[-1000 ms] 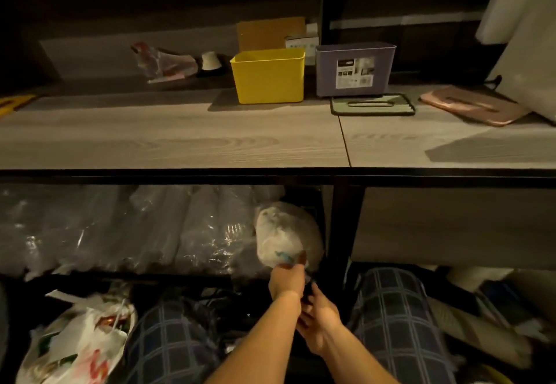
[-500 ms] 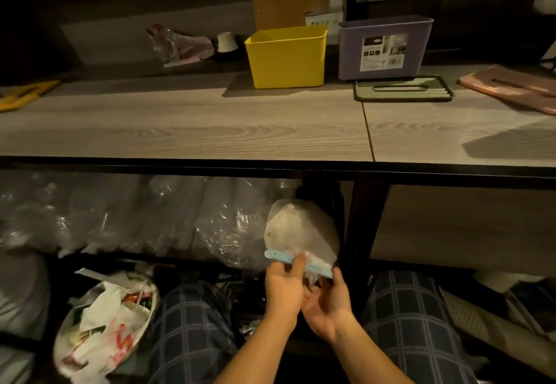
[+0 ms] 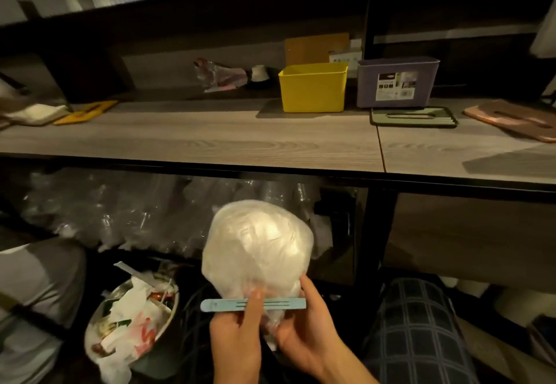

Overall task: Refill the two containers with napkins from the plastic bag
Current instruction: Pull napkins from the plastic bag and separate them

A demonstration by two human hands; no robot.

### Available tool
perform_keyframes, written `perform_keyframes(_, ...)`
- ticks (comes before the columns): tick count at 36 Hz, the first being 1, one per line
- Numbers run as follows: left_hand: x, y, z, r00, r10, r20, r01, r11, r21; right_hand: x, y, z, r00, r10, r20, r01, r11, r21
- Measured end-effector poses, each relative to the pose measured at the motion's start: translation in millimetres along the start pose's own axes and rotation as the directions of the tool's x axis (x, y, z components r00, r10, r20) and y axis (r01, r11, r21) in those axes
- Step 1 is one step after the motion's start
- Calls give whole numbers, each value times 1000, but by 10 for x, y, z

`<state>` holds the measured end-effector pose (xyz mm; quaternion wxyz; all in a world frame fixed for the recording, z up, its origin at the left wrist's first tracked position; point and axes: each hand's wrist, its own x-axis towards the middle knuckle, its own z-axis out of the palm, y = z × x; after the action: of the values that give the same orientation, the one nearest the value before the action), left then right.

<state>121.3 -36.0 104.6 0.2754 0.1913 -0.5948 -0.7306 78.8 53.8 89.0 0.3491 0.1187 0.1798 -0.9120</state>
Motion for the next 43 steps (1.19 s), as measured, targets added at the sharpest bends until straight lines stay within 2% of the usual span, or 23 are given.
perform_keyframes(3,-17,302,-90,987,112,-116,-123,988,-94,-65,85,414,994,41,99,-29,992,-120)
perform_keyframes(6,31,620,-147,954,217,-205,-258,946,-196,-80,123,816,981,23,190,27,966,-256)
perform_keyframes(11,346,1321,-74,863,498,-86,-505,843,-182,-41,-86,1556,947,-21,321,152,908,-389)
perform_keyframes(13,530,1586,25,830,555,-61,-554,805,-211,9,-259,1857,933,-24,358,186,885,-427)
perform_keyframes(15,756,1784,176,827,560,-37,-548,792,-269,92,-466,2152,924,-52,379,236,857,-458)
perform_keyframes(20,1534,1941,627,926,378,23,-330,836,-438,586,-1010,2700,934,-219,281,350,712,-609)
perform_keyframes(24,2305,1732,949,987,151,60,-107,884,-455,1295,-1486,2758,945,-281,166,305,575,-759)
perform_keyframes(28,3107,1385,1158,995,-104,-9,85,861,-501,1994,-1918,2553,931,-343,129,253,347,-903)
perform_keyframes(31,3559,1197,1316,982,-187,2,164,859,-485,2399,-2152,2474,922,-346,174,270,251,-930)
perform_keyframes(36,3951,1177,1465,962,-237,138,271,899,-345,2759,-2344,2545,933,-312,178,281,326,-903)
perform_keyframes(40,4110,1301,1212,910,-263,319,353,897,-267,2835,-2408,2512,929,-308,207,316,363,-877)
perform_keyframes(43,4181,1341,1000,893,-286,348,381,892,-243,2857,-2420,2486,924,-307,227,338,383,-860)
